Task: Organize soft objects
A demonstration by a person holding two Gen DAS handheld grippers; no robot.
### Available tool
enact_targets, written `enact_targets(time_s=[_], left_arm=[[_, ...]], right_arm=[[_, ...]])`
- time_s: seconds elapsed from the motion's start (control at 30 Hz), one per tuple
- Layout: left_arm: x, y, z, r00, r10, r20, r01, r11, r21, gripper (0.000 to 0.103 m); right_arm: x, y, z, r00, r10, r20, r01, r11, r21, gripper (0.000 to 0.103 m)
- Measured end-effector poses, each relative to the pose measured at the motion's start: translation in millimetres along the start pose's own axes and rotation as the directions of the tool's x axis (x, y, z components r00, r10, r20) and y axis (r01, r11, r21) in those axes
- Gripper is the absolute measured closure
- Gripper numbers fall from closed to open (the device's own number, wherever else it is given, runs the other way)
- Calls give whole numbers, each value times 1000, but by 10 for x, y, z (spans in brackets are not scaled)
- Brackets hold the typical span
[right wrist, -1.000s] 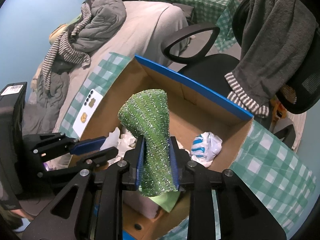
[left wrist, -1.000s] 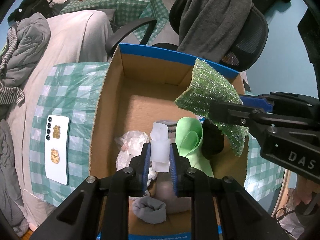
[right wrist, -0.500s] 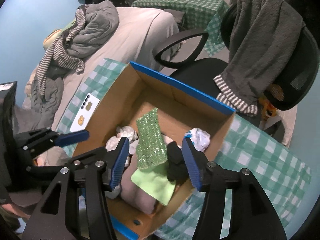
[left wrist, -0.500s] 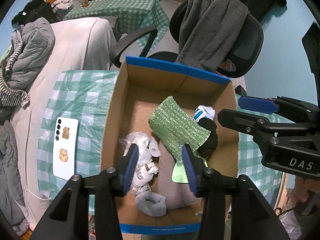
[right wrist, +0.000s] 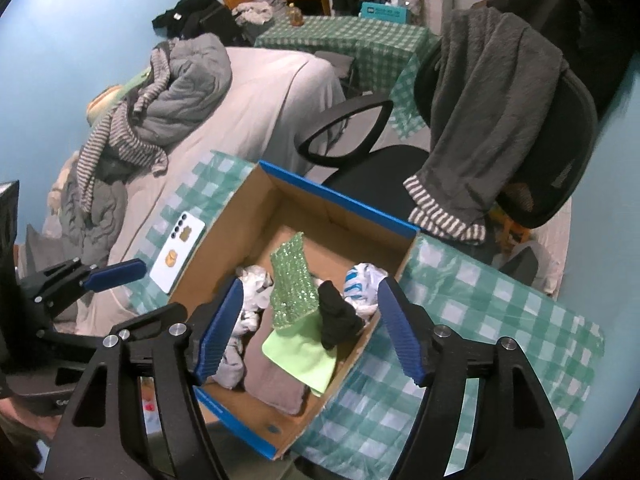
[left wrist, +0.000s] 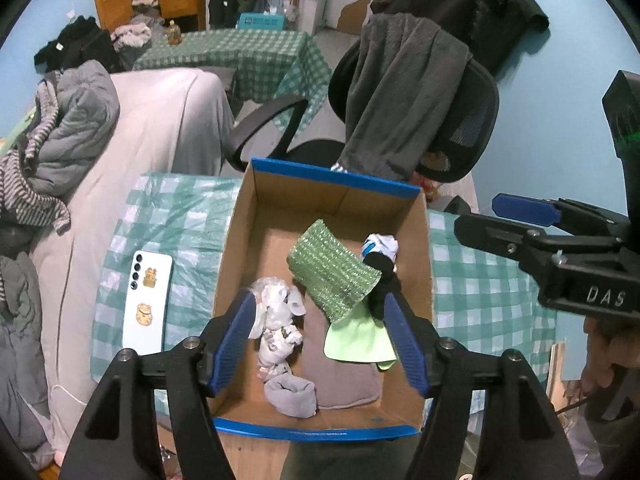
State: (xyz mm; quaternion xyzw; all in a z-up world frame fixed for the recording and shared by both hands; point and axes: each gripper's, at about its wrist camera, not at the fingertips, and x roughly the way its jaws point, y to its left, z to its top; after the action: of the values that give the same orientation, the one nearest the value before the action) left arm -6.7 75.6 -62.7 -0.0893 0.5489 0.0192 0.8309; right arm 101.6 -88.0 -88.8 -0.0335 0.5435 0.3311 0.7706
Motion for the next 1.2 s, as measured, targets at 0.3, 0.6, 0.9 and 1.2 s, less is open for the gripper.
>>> enact_targets(time_s=[0.3, 0.6, 0.9, 1.2], left_arm=[[-231, -170, -36, 1000, 10, 22, -10, 1000, 2, 24], [-426, -341, -43, 998, 43, 36, -45, 998, 41, 24], [-495, -462, -39, 998, 63, 27, -64, 997, 47, 24], [-538, -537, -31, 997, 74, 35, -76, 996, 54, 24]], right_arm=[[-383, -84, -68, 998, -13, 55, 12, 1000, 25, 31], [-586, -138, -117, 996, -26, 86, 22, 999, 47, 31], [-713, -243, -187, 994, -36, 99, 28, 997, 77, 31], [-810, -313, -228, 993, -48, 111, 38, 995, 94, 31]])
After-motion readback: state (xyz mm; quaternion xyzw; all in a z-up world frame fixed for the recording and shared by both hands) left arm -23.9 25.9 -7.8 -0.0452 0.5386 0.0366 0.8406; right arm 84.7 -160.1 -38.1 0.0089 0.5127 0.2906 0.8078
